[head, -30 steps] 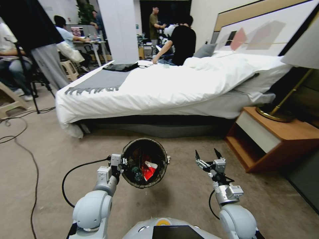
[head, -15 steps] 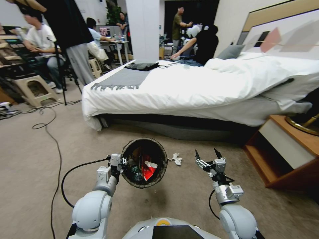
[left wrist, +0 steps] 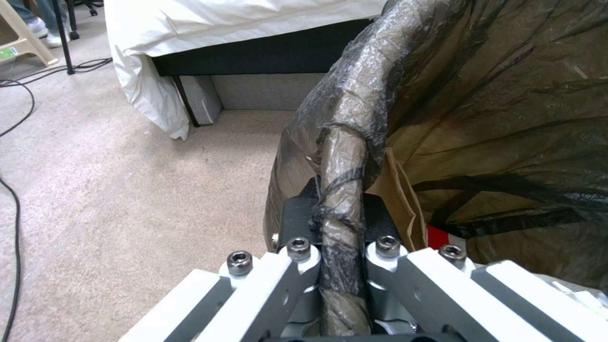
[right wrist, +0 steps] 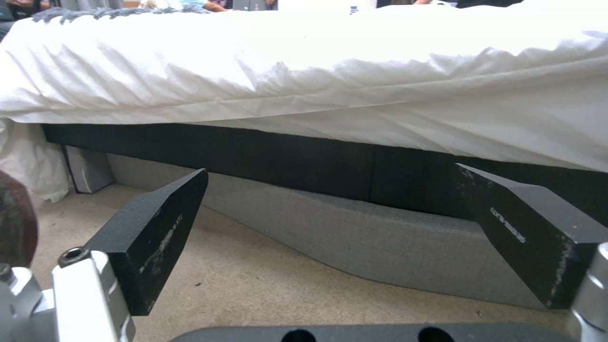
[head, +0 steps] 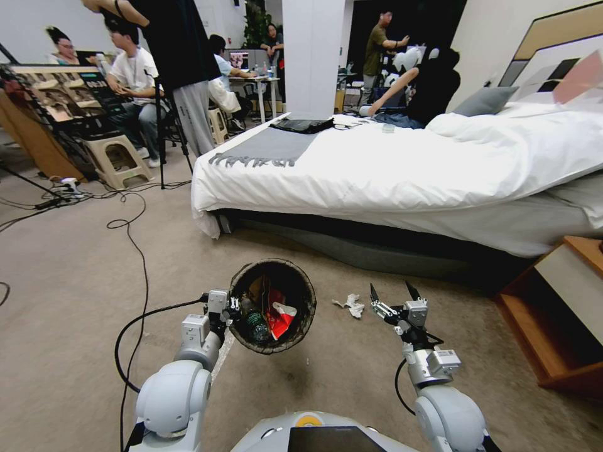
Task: Pick up the trash bin, then pick up the garbage from the floor and place it into the trash bin.
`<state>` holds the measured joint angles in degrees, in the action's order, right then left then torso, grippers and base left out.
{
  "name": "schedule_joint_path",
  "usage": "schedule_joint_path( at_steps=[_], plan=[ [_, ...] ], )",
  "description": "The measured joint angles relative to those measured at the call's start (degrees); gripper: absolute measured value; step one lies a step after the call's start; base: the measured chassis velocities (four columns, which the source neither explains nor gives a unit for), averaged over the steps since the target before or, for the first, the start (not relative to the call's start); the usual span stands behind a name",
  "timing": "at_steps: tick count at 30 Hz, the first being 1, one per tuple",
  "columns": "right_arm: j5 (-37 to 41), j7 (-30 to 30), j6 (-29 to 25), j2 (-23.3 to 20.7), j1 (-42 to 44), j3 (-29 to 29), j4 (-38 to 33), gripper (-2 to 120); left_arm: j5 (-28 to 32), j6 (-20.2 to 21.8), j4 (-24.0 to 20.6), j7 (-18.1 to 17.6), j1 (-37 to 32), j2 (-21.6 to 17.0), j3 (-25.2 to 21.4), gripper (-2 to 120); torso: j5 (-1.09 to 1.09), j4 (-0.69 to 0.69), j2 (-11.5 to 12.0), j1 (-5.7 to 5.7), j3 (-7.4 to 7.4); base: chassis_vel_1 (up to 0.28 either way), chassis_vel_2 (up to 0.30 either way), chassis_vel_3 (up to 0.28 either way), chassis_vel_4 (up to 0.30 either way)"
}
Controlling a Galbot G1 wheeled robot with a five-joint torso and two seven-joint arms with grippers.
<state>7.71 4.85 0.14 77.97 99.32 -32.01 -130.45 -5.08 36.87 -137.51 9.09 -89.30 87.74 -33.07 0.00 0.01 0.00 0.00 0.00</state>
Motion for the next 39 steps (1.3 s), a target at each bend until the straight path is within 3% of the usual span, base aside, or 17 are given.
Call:
schedule_joint_path(
  at_steps=[39],
  plan=[
    [-0.2, 1.5, 1.0, 0.0, 0.1, -0.2, 0.5, 100, -0.4, -0.1, 0.0, 0.0, -0.2, 0.0, 0.3, 1, 0.0, 0.0, 0.0, 0.0, 0.0, -0.022, 0.02, 0.025, -0.021]
  ],
)
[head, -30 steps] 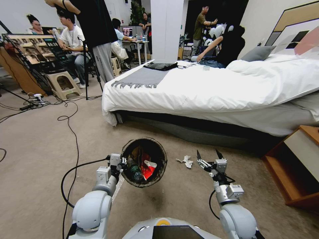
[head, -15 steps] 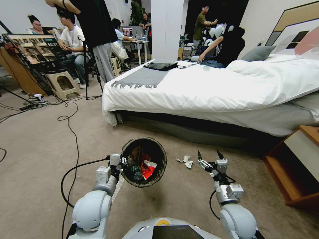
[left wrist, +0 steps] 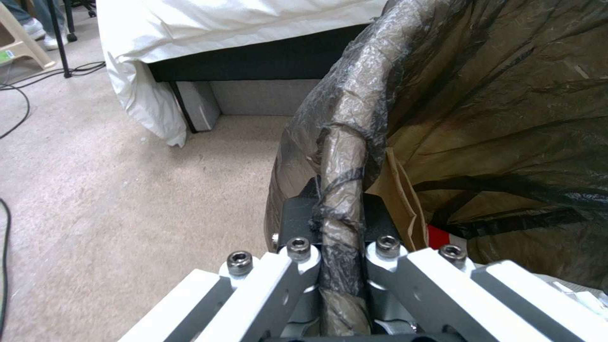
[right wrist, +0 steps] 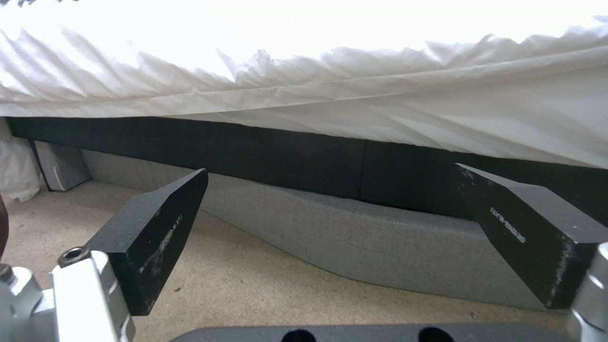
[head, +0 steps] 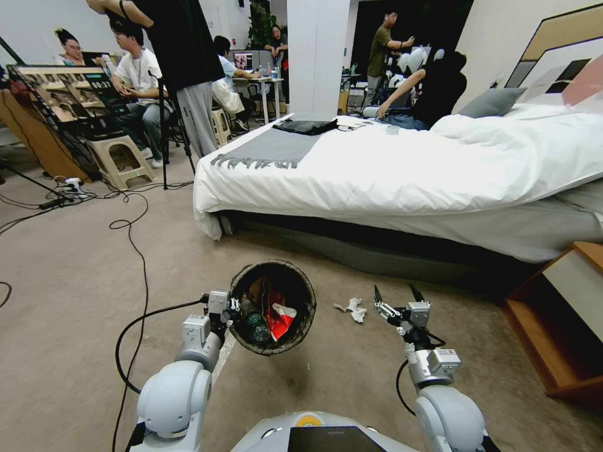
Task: Pick up the trash bin, then pick up the garbage from the floor and place it into the trash bin.
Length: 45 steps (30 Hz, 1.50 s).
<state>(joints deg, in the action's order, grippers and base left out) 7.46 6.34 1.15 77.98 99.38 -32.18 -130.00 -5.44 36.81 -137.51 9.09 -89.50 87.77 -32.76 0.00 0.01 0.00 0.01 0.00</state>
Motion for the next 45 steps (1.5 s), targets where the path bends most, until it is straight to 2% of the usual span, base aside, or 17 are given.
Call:
schedule_joint_path(
  at_steps=[45],
  plan=[
    [-0.2, 0.0, -0.3, 0.0, 0.1, 0.3, 0.4, 100, -0.3, -0.1, -0.4, 0.1, -0.2, 0.1, -0.2, 1, 0.0, -0.01, 0.0, 0.0, 0.0, -0.064, 0.062, 0.062, -0.065]
  ],
)
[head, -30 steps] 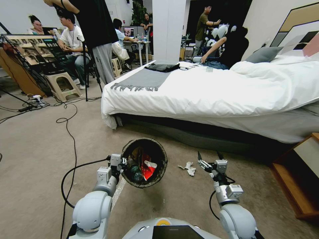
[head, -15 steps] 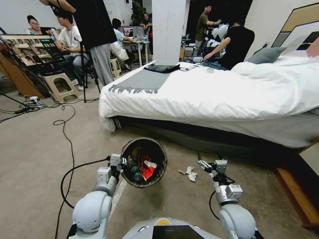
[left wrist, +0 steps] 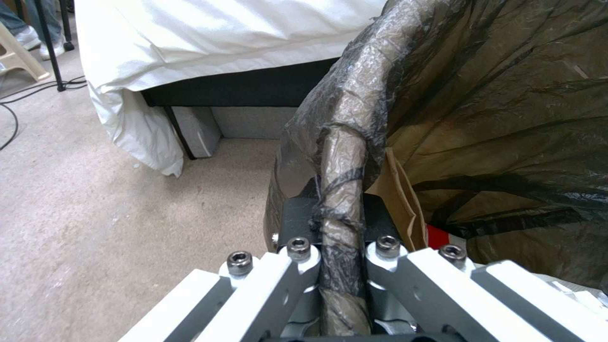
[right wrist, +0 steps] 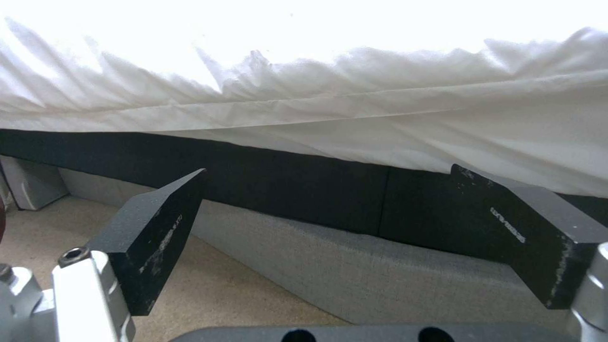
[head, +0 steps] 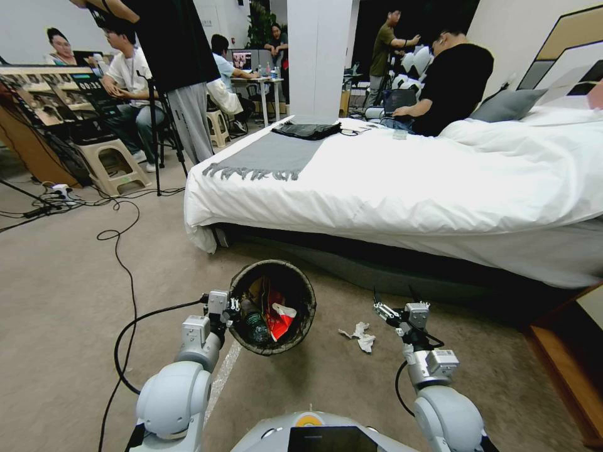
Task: Pick up the trash bin, then pick up the garbage from the floor and place it into the trash bin.
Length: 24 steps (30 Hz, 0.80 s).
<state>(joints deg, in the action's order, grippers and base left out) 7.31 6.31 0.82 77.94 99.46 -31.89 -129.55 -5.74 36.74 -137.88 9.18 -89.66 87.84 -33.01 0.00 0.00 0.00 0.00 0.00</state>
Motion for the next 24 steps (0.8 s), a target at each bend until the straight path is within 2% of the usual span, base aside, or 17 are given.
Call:
schedule_joint_path(
  at_steps=[8, 15, 18, 19, 21, 22, 23, 24],
  plan=[
    [0.1, -0.6, -0.5, -0.2, 0.1, 0.0, 0.7, 100, 0.0, 0.0, 0.0, 0.0, 0.1, 0.0, 0.0, 1, 0.0, 0.01, 0.0, 0.0, 0.0, -0.065, 0.061, 0.063, -0.071],
    [2.9, -1.3, 2.5, -1.9, -0.6, 0.5, 3.7, 100, 0.2, 0.0, -0.2, 0.0, 0.1, 0.0, 0.0, 1, 0.0, 0.02, 0.0, 0.0, 0.0, -0.006, 0.007, 0.004, -0.007],
    [5.1, -1.6, 4.8, -3.4, -2.0, 1.2, 6.6, 100, 0.3, 0.0, -0.2, 0.0, 0.1, -0.1, 0.0, 1, 0.0, 0.01, 0.0, 0.0, 0.0, 0.0, 0.0, 0.0, 0.0],
    [8.4, -2.1, 8.4, -5.1, -4.5, 2.0, 10.2, 100, 0.3, 0.0, -0.4, 0.0, -0.1, -0.1, -0.1, 1, 0.01, -0.01, 0.0, 0.0, 0.0, 0.0, 0.0, 0.0, 0.0],
    [9.3, -2.1, 9.2, -5.3, -4.8, 2.2, 10.7, 100, 0.3, 0.0, -0.5, -0.1, -0.1, -0.1, -0.1, 1, 0.01, -0.01, 0.0, 0.0, 0.0, 0.0, 0.0, 0.0, 0.0],
    [13.0, -2.0, 11.7, -6.1, -6.3, 2.7, 12.3, 100, 0.3, 0.0, -0.7, -0.1, -0.2, -0.1, -0.1, 1, -0.01, 0.0, 0.0, 0.0, -0.01, 0.0, 0.0, 0.0, 0.0],
    [13.0, -2.0, 11.7, -6.1, -6.3, 2.7, 12.3, 100, 0.3, 0.0, -0.7, -0.1, -0.2, -0.1, -0.1, 1, -0.01, 0.0, 0.0, 0.0, -0.01, 0.0, 0.0, 0.0, 0.0],
    [16.3, -1.7, 14.7, -6.5, -7.9, 3.1, 14.1, 100, 0.3, 0.0, -0.7, -0.1, -0.2, -0.1, -0.1, 1, 0.02, 0.0, 0.0, 0.0, 0.0, 0.0, 0.0, 0.0, 0.0]
  ],
)
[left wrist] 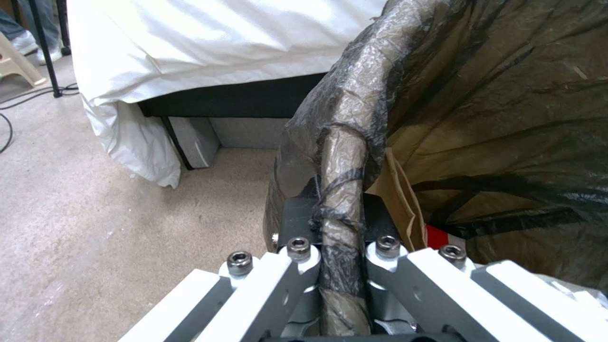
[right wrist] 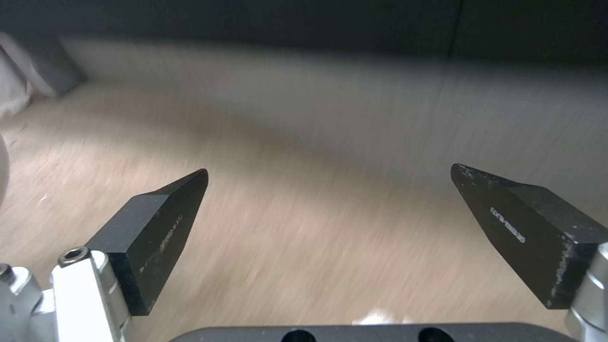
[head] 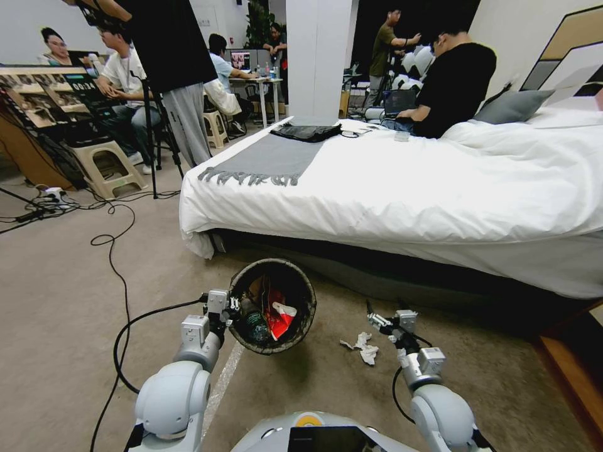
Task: Pick up the trash bin, then pick up the garbage from the floor and place it into the trash bin.
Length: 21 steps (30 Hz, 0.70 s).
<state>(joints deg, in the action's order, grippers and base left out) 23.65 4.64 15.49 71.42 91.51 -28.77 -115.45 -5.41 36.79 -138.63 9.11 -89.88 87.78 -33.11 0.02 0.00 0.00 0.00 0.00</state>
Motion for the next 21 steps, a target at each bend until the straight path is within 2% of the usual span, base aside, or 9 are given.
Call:
schedule_joint_path(
  at_steps=[2, 8, 10, 17, 21],
  plan=[
    [2.5, 0.1, 2.7, -0.2, -1.7, 0.3, 2.0, 100, 0.0, 0.0, -0.1, 0.0, 0.0, 0.1, 0.0, 1, -0.02, 0.01, 0.0, 0.0, 0.0, 0.0, 0.0, 0.0, 0.0],
    [4.3, 0.0, 5.6, -0.6, -5.7, 1.5, 7.5, 100, 0.0, 0.0, -0.5, 0.0, -0.2, 0.1, 0.0, 1, -0.02, 0.0, 0.0, 0.0, 0.0, 0.0, 0.0, 0.0, 0.0],
    [5.2, -0.1, 6.7, -0.7, -8.4, 2.8, 11.4, 100, 0.0, 0.1, -0.9, -0.1, -0.5, 0.2, -0.1, 1, -0.02, 0.0, 0.0, 0.0, 0.0, 0.0, 0.0, 0.0, 0.0],
    [6.6, 0.4, 7.3, -0.3, -12.5, 4.4, 20.4, 100, -0.4, 0.1, -1.5, -0.1, -1.2, 0.3, 0.0, 1, -0.01, 0.0, 0.0, 0.0, -0.01, 0.0, 0.0, 0.0, 0.0],
    [6.6, 0.5, 7.0, -0.3, -13.3, 4.8, 23.2, 100, -0.6, 0.1, -1.5, -0.1, -1.3, 0.4, 0.0, 1, -0.02, 0.01, 0.0, 0.0, 0.0, 0.0, 0.0, 0.0, 0.0]
  ],
)
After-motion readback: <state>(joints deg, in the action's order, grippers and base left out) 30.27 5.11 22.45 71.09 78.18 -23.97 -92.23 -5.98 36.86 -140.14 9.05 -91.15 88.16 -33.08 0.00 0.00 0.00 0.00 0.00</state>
